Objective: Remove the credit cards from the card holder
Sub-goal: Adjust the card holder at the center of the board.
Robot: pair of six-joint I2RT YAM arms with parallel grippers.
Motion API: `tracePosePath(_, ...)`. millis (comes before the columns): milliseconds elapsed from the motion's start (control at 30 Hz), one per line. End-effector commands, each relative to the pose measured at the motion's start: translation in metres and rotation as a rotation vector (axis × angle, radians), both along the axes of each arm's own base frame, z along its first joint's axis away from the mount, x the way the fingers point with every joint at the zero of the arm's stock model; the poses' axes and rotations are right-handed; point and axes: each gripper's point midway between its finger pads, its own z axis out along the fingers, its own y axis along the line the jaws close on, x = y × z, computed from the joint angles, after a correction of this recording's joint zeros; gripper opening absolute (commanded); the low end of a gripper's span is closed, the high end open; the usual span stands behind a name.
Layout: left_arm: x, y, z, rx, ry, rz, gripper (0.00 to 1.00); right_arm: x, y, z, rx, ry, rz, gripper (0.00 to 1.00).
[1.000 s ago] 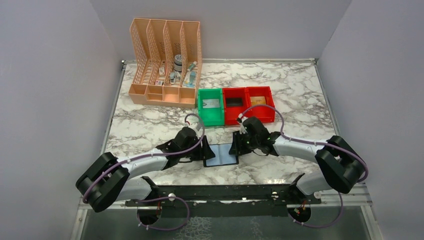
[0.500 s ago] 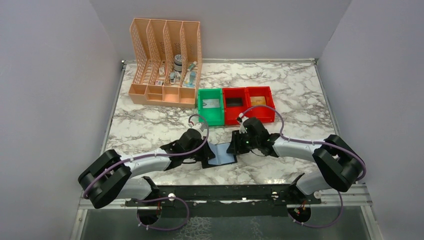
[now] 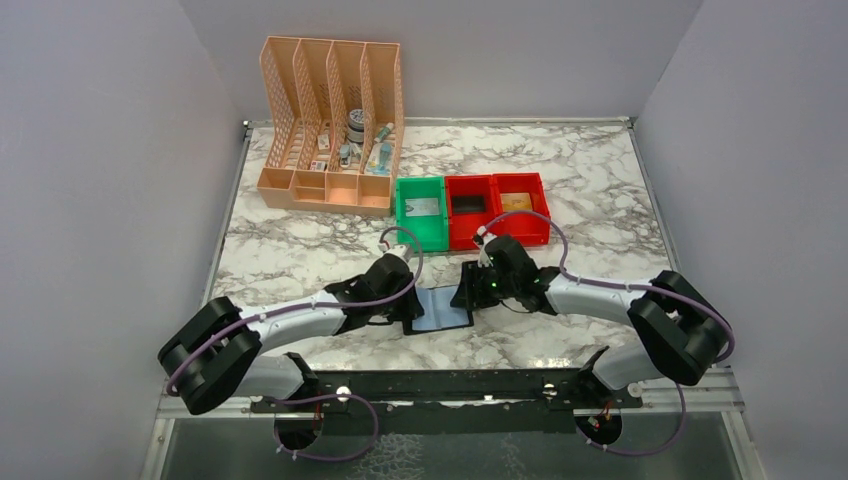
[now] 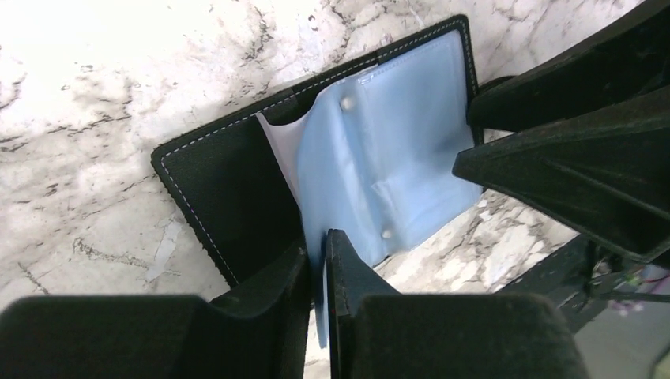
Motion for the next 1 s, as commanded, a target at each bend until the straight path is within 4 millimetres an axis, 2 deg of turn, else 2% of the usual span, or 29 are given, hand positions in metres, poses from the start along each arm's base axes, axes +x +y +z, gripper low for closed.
tracePosePath(0,0.0,0.002,-0.006,0.085,-0.013,-0.033,0.1,-0.012,-0.028,-0.018,-0.117,0.038,-0.052,0.44)
tracePosePath(100,0.0,0.003,-0.009,0.101,-0.015,-0.023,0.07,-0.01,-0.029,-0.01,-0.121,0.011,-0.037,0.45)
tracePosePath(267,0.003,-0.005,0.001,0.085,-0.035,-0.037,0.09,-0.014,-0.03,-0.012,-0.159,0.032,0.009,0.42)
tracePosePath(400,0.004,-0.009,0.011,0.096,-0.047,-0.056,0.36,-0.017,-0.028,-0.017,-0.174,0.057,0.038,0.42)
tracePosePath(500,0.002,-0.009,0.012,0.127,-0.052,-0.064,0.41,-0.013,-0.028,-0.015,-0.177,0.047,0.021,0.4)
tracePosePath(600,0.001,-0.002,0.008,0.175,-0.051,-0.047,0.4,-0.004,-0.033,-0.005,-0.19,0.001,-0.024,0.41)
tracePosePath(667,0.001,0.003,0.006,0.203,-0.053,-0.033,0.33,-0.001,-0.032,0.006,-0.176,-0.028,-0.032,0.41)
tracePosePath(733,0.003,0.004,0.008,0.208,-0.064,-0.024,0.32,0.0,-0.027,0.019,-0.142,-0.053,-0.01,0.41)
tracePosePath(833,0.003,0.003,0.01,0.208,-0.074,-0.023,0.32,-0.004,-0.016,0.03,-0.09,-0.055,0.056,0.41)
tracePosePath(967,0.002,0.004,0.002,0.23,-0.06,-0.031,0.23,-0.013,-0.002,0.031,-0.022,-0.023,0.112,0.41)
